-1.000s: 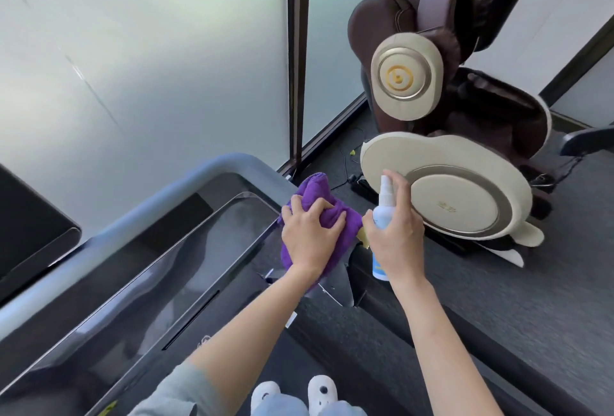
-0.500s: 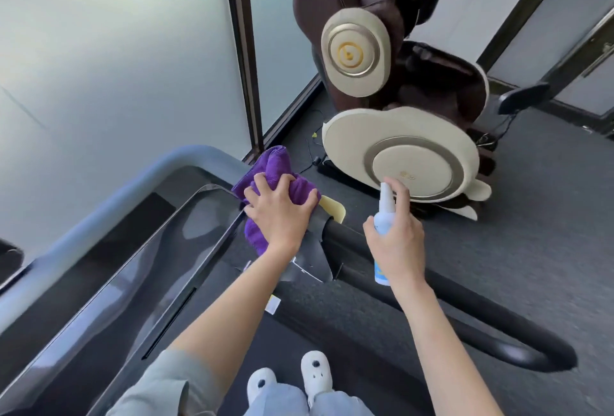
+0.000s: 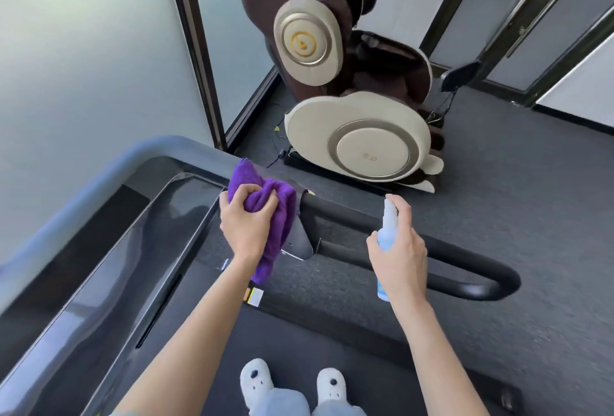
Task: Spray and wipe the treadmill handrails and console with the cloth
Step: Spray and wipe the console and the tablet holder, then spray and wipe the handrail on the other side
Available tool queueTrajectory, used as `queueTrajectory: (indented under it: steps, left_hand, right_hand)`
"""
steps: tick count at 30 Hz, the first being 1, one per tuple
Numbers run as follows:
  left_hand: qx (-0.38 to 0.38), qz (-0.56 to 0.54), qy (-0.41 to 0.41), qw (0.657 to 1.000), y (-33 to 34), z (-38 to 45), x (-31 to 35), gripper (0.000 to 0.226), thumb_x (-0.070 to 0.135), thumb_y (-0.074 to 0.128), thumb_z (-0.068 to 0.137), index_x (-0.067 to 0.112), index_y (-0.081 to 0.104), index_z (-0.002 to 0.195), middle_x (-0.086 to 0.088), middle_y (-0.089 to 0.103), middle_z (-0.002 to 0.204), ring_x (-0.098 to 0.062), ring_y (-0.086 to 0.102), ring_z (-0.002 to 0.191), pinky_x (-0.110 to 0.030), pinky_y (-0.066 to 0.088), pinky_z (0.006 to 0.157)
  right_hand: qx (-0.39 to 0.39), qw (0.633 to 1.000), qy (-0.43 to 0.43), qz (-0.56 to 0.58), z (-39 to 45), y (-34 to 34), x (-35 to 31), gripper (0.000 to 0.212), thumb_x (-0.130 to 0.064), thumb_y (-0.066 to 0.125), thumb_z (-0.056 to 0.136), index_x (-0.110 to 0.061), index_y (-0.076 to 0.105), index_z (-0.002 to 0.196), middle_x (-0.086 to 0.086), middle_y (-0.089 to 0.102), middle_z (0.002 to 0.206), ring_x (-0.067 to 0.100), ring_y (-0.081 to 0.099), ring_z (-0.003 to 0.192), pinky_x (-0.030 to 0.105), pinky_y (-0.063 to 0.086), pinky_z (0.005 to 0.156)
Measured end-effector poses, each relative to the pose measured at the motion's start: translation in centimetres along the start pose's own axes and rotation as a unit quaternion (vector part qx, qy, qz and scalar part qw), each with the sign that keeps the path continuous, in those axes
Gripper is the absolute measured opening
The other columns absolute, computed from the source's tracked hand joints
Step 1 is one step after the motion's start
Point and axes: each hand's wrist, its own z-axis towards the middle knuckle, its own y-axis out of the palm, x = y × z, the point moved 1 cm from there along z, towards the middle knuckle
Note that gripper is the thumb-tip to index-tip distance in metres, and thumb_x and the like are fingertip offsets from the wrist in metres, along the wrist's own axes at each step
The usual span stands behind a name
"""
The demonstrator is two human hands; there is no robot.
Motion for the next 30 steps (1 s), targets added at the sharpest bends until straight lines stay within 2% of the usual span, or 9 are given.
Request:
queueTrajectory:
  steps: [3,6,9,11,15,18,23,27,30]
  left_hand:
    - [0.016,0.002,-0.027,1.000,-1.3,-1.0,-0.4,0.014,0.041,0.074,0.076,0.035,0.065,0.085,0.006,0.052,0.104,-0.001,0.054,0.083,-0.019,0.033,0.082]
    - [0.047,0.001,-0.048,0.998,-1.7,-2.5,-1.1,0.015,0.041,0.075,0.076,0.034,0.065,0.085,0.005,0.054,0.105,0.001,0.052,0.079,-0.018,0.032,0.083]
    - [0.085,-0.007,-0.056,0.995,-1.6,-4.4,-1.5,0.017,0.041,0.076,0.076,0.032,0.065,0.086,0.004,0.053,0.104,0.002,0.051,0.081,-0.016,0.032,0.083]
    - [0.104,-0.011,-0.060,0.993,-1.3,-5.9,-1.7,0.017,0.041,0.076,0.077,0.032,0.065,0.087,0.004,0.052,0.105,-0.004,0.052,0.086,-0.019,0.034,0.084]
    - [0.128,-0.004,-0.058,0.990,-0.4,-8.8,-1.7,0.019,0.040,0.075,0.078,0.028,0.066,0.089,-0.001,0.056,0.110,-0.014,0.055,0.095,-0.028,0.041,0.093]
    - [0.134,-0.003,-0.071,0.988,1.1,-11.0,-1.3,0.023,0.040,0.075,0.079,0.025,0.067,0.093,-0.004,0.058,0.112,-0.013,0.053,0.093,-0.026,0.041,0.091]
    - [0.138,0.008,-0.062,0.988,4.1,-14.5,0.0,0.019,0.043,0.075,0.078,0.033,0.065,0.090,0.003,0.054,0.110,-0.005,0.048,0.089,-0.022,0.034,0.088]
    - [0.127,0.010,-0.056,0.990,5.1,-16.2,0.5,0.017,0.043,0.075,0.078,0.035,0.064,0.089,0.002,0.055,0.109,-0.004,0.049,0.090,-0.020,0.033,0.088]
    - [0.123,0.017,-0.050,0.991,5.3,-16.4,0.6,0.017,0.044,0.074,0.078,0.035,0.064,0.089,0.002,0.055,0.110,-0.004,0.049,0.089,-0.021,0.033,0.088]
  right_hand:
    - [0.008,1.000,0.005,0.000,-0.6,-0.6,0.9,0.065,-0.004,0.061,0.081,-0.036,0.036,0.131,0.006,0.063,0.084,0.042,0.058,0.075,0.036,0.036,0.062]
    - [0.012,0.999,0.006,0.049,-0.4,-0.8,1.9,0.061,0.000,0.061,0.078,-0.028,0.043,0.129,0.000,0.058,0.078,0.041,0.057,0.072,0.034,0.034,0.064]
    - [-0.005,0.998,0.006,0.061,0.4,-1.4,3.1,0.058,0.001,0.059,0.079,-0.021,0.046,0.131,0.005,0.062,0.082,0.042,0.058,0.076,0.035,0.034,0.065]
    - [-0.016,0.999,0.004,0.052,0.6,-2.2,3.9,0.060,-0.001,0.057,0.080,-0.025,0.041,0.132,0.008,0.063,0.085,0.044,0.059,0.079,0.037,0.035,0.064]
    - [0.017,0.999,-0.022,0.045,0.4,-4.4,6.6,0.065,-0.004,0.058,0.083,-0.035,0.032,0.134,0.010,0.067,0.098,0.042,0.061,0.081,0.038,0.039,0.060]
    - [0.006,0.999,-0.028,0.034,0.4,-6.2,9.8,0.066,-0.004,0.059,0.084,-0.033,0.032,0.137,0.010,0.068,0.103,0.042,0.062,0.084,0.036,0.036,0.061]
    - [0.002,0.999,-0.040,0.014,1.2,-8.6,14.2,0.065,-0.003,0.060,0.083,-0.033,0.033,0.134,0.014,0.068,0.098,0.044,0.062,0.081,0.037,0.037,0.061]
    - [0.019,0.998,-0.024,0.062,1.7,-9.5,15.8,0.059,0.002,0.060,0.079,-0.020,0.046,0.132,0.015,0.069,0.093,0.045,0.060,0.078,0.035,0.033,0.064]
    - [0.028,0.997,-0.025,0.067,1.9,-9.7,16.4,0.061,-0.001,0.060,0.081,-0.026,0.041,0.132,0.015,0.069,0.097,0.044,0.061,0.079,0.035,0.035,0.064]
